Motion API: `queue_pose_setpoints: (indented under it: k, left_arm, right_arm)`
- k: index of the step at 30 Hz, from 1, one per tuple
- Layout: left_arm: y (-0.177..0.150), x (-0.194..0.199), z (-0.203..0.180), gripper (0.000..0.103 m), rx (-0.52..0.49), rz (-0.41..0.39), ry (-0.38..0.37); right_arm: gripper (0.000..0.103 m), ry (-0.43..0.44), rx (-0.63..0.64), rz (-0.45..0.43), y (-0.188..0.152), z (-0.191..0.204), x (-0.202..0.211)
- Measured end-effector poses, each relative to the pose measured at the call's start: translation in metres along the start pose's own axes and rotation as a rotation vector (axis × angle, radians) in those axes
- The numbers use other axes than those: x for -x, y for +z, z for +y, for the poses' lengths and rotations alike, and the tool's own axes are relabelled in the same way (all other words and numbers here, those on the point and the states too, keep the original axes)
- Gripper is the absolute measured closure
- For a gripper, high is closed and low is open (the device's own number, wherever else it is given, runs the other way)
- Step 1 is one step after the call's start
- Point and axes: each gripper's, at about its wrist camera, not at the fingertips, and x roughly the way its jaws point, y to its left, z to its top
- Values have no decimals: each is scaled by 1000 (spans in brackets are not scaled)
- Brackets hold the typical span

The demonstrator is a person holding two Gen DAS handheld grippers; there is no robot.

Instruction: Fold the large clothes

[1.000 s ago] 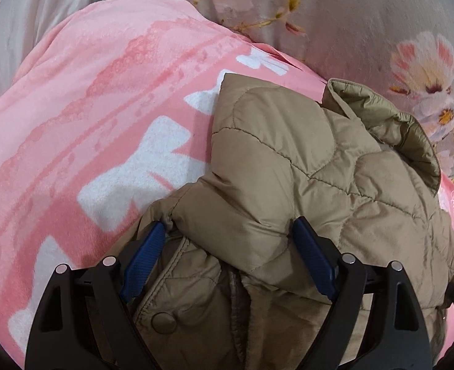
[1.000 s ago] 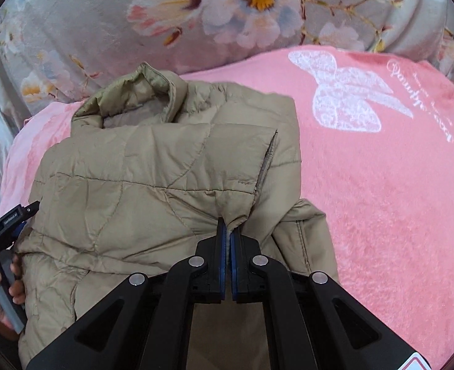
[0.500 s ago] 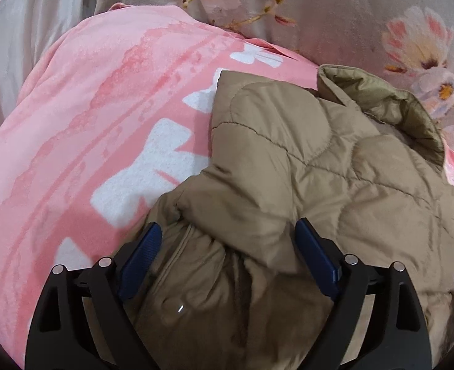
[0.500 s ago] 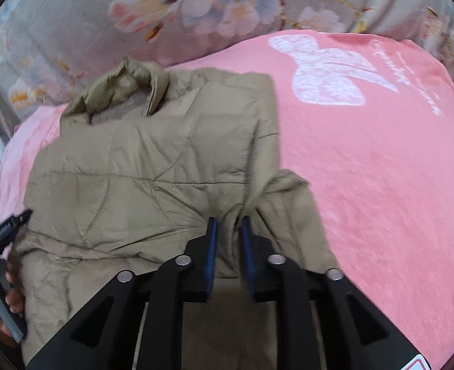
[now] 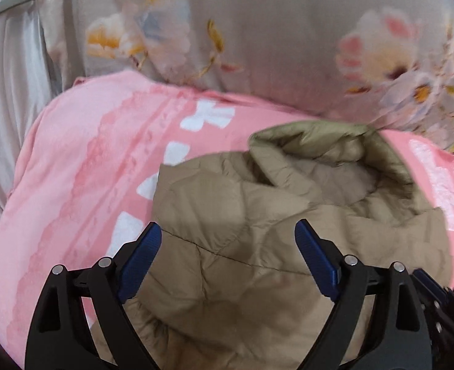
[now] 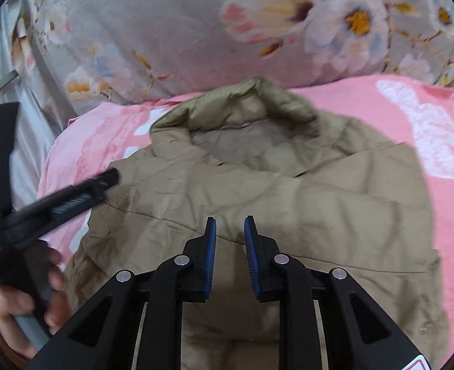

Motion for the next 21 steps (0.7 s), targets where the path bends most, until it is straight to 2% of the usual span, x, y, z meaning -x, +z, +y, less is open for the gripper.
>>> queue_pose_setpoints:
  k: [1, 2, 4, 10, 11, 13, 16, 21]
  left_arm:
    - [-4, -21, 1, 19, 5, 52, 32]
    - [-9, -30, 5, 25, 11, 90, 35]
    - [-23, -44, 17, 26, 38, 154, -12]
    - [-61, -29, 22, 26, -91, 117, -1]
    - [-65, -28, 23, 26, -90, 118, -6]
    - [-69, -28, 27, 23, -70, 110, -14]
    - [-70, -32, 28, 20, -50, 94, 2]
    - [-76, -32, 27, 15, -42, 64, 25]
  right_arm:
    - [83, 0, -6, 21, 0, 2, -11]
    - [83, 3, 2, 41, -3, 6, -18]
    - [83, 9, 32, 76, -11, 15, -28]
    - [83, 15, 189, 101, -49, 37, -19]
    - [89, 10, 177, 94, -50, 37, -16]
    - [90, -7, 131, 58, -46, 30, -13]
    - [97, -27, 105, 50, -46, 18, -26]
    - [99, -6, 88, 42, -49, 10, -36]
